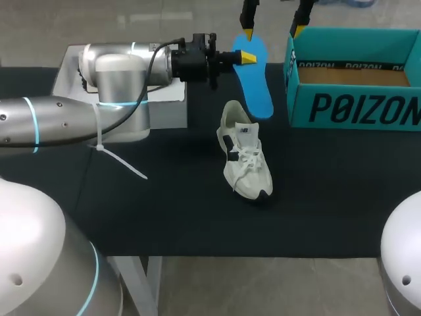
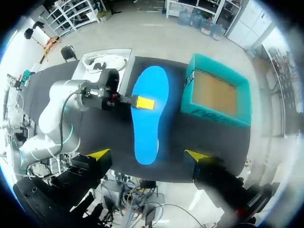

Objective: Take the shoe out of the shoebox, open the shoe tongue, remove and reinsert the insole, then place the shoe into the shoebox

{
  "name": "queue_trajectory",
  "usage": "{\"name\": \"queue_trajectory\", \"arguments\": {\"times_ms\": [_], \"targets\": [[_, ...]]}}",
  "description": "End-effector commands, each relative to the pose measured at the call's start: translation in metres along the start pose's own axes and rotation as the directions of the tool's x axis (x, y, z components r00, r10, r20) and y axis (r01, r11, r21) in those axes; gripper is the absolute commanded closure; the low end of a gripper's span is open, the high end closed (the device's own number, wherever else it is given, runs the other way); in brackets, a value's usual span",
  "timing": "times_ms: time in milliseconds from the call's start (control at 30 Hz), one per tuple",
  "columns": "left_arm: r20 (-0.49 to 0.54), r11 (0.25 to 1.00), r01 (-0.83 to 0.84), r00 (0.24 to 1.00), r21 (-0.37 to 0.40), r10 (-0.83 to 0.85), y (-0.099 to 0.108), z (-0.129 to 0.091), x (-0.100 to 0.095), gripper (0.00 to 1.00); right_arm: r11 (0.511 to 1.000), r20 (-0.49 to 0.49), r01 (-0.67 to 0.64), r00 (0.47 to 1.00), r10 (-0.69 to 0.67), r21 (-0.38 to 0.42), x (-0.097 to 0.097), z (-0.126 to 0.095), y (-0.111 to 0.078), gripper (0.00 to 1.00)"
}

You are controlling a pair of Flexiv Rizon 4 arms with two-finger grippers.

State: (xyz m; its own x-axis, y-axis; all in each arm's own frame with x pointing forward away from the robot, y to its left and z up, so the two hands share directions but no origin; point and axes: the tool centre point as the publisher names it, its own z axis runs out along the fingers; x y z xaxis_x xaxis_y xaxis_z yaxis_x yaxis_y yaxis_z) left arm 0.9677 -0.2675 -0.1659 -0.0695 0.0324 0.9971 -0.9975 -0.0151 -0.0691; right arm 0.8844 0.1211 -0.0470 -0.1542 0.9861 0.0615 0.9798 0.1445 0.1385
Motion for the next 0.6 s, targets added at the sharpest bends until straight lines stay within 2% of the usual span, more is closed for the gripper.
{"name": "queue_trajectory", "arguments": {"times_ms": [33,300,500,600], "targets": [[-0.024,1.0,0.007,1.0,0.014,-0.007,0.007,0.005,-0.004,1.0,0.999,0.056,-0.039,0.998,0.039,-0.014,0.009,-0.002,0.011,0.0],[-0.04,0.999,0.013,0.999,-0.029,-0.014,0.023,0.011,0.009,1.0,0.997,0.027,-0.069,0.997,0.07,-0.043,0.011,-0.003,0.022,0.0],[-0.048,0.999,0.006,0.999,-0.036,-0.007,0.021,0.011,0.011,1.0,0.997,0.026,-0.073,0.997,0.073,-0.028,0.01,0.0,0.019,0.0],[-0.042,0.999,0.003,0.999,-0.038,-0.004,0.022,0.011,0.008,1.0,0.997,0.017,-0.074,0.997,0.073,0.009,0.008,0.004,0.017,0.0]]}}
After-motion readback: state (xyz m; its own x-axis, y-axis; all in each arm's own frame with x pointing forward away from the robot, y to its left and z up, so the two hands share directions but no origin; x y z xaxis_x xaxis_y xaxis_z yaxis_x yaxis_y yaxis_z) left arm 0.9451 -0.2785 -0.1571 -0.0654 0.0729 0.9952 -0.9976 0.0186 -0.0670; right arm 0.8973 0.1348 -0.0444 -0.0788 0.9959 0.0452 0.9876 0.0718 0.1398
